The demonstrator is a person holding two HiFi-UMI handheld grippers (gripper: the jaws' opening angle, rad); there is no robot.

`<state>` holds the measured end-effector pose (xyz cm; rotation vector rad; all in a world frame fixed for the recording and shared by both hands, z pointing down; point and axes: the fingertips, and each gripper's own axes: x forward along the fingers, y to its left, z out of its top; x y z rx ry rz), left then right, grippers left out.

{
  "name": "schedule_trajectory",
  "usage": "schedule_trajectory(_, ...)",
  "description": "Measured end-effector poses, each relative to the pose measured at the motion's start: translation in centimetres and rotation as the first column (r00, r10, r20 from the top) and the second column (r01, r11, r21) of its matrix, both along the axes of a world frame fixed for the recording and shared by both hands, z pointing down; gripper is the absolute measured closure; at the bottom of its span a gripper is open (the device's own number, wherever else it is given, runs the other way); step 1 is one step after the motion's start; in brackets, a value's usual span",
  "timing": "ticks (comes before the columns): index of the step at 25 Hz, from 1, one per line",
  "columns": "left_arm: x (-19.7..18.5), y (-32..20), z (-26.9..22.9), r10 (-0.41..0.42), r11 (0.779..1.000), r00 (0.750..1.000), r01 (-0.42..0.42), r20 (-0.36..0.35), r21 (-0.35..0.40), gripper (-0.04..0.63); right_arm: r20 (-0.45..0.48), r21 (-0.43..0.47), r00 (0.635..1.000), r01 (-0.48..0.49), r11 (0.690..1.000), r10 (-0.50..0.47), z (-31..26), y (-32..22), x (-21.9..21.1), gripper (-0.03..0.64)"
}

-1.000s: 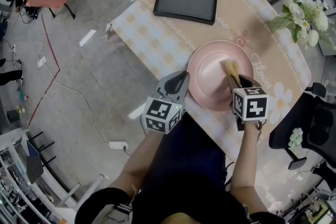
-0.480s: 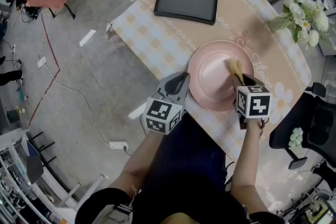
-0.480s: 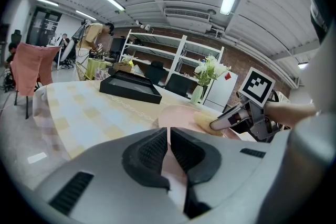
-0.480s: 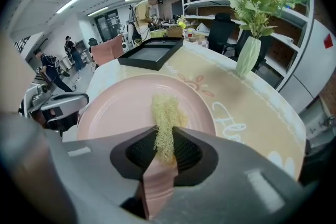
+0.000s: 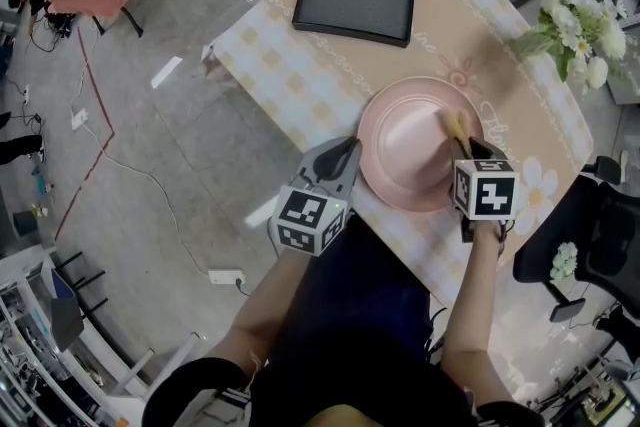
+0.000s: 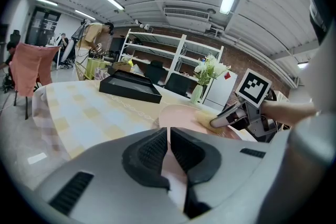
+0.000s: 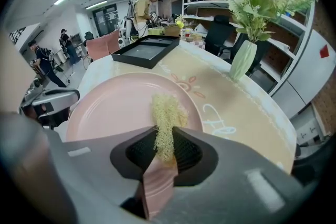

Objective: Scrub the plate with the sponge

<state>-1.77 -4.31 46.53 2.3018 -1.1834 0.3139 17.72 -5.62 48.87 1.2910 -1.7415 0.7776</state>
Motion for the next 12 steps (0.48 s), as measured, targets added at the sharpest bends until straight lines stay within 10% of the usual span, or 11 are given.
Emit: schedule_trajectory(12,-0.18,-0.16,0.18,0.005,1.000,1.000,-0.005,0.005,-0.003,0.571,-0.094,0.021,0.995,-0.012,1.000,0.014,0.17,-0.54,0.84,0.540)
